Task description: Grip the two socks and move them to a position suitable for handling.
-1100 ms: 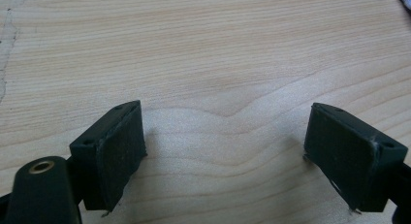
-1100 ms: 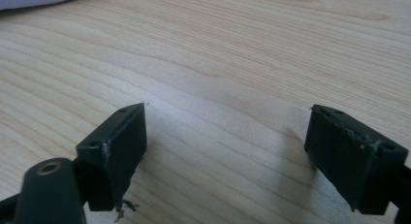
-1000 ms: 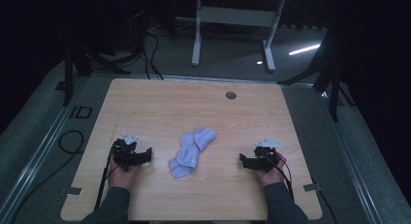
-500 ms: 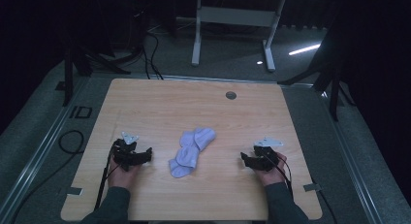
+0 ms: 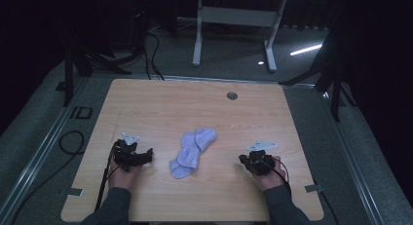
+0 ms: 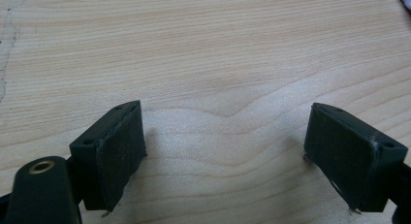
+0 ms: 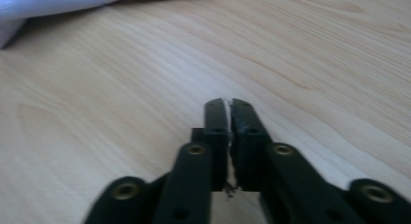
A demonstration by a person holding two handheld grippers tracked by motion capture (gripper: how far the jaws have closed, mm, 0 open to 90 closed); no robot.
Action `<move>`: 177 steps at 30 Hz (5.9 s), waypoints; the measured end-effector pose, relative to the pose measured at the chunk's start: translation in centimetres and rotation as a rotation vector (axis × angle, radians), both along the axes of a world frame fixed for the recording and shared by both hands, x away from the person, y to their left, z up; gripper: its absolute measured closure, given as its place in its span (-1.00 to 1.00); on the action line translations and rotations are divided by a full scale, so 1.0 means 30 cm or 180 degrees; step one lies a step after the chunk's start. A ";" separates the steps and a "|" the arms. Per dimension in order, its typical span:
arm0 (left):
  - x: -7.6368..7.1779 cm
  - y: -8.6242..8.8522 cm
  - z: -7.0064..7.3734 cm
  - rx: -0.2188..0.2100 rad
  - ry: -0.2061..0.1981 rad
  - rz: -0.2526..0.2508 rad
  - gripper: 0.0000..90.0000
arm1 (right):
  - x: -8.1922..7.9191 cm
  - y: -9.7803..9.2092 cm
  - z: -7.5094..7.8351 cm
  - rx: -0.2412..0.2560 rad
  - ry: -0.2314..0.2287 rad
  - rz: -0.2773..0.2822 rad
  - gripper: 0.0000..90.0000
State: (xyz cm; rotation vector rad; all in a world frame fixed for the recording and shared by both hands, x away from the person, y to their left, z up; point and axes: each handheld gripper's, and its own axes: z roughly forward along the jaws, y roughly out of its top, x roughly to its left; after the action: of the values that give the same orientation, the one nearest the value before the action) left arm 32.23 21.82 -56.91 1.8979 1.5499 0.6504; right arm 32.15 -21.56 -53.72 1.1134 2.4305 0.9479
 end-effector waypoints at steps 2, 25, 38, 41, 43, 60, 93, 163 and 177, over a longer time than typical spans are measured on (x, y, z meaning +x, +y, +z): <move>0.000 0.000 0.000 0.0001 0.0000 0.0000 -0.68 | -0.012 0.022 0.009 -0.0038 -0.0011 0.0088 0.99; 0.000 -0.001 0.000 -0.0007 -0.0003 0.0004 -0.68 | -0.034 0.288 0.049 -0.0172 0.0020 0.0788 0.99; 0.000 -0.001 0.000 -0.0007 -0.0003 0.0004 -0.68 | -0.006 0.368 0.069 -0.0054 -0.0036 0.0960 0.99; 0.000 0.000 0.000 -0.0006 -0.0004 0.0004 -0.68 | 0.000 0.399 0.067 -0.0051 -0.0049 0.0977 0.99; 0.000 0.000 0.000 -0.0006 -0.0003 0.0004 -0.68 | 0.007 0.412 0.068 -0.0029 -0.0056 0.0984 0.99; 0.000 -0.001 0.000 -0.0009 -0.0005 0.0005 -0.68 | 0.027 0.492 0.024 -0.0104 0.0036 0.1037 0.98; 0.000 0.000 0.000 -0.0001 0.0003 0.0001 -0.68 | -0.060 0.432 -0.007 -0.0161 0.0142 0.1001 0.77; 0.000 0.000 0.000 0.0000 0.0001 0.0000 -0.68 | -0.105 0.144 0.071 0.0602 -0.0095 -0.0145 0.91; 0.000 0.000 0.000 0.0005 0.0003 0.0002 -0.68 | -0.090 0.049 0.139 0.0218 -0.0332 -0.0291 0.59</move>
State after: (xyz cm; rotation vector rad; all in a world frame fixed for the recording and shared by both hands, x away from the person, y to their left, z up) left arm 32.23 21.82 -56.90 1.8991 1.5510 0.6513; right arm 29.45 -20.10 -49.54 1.1572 2.2602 1.0401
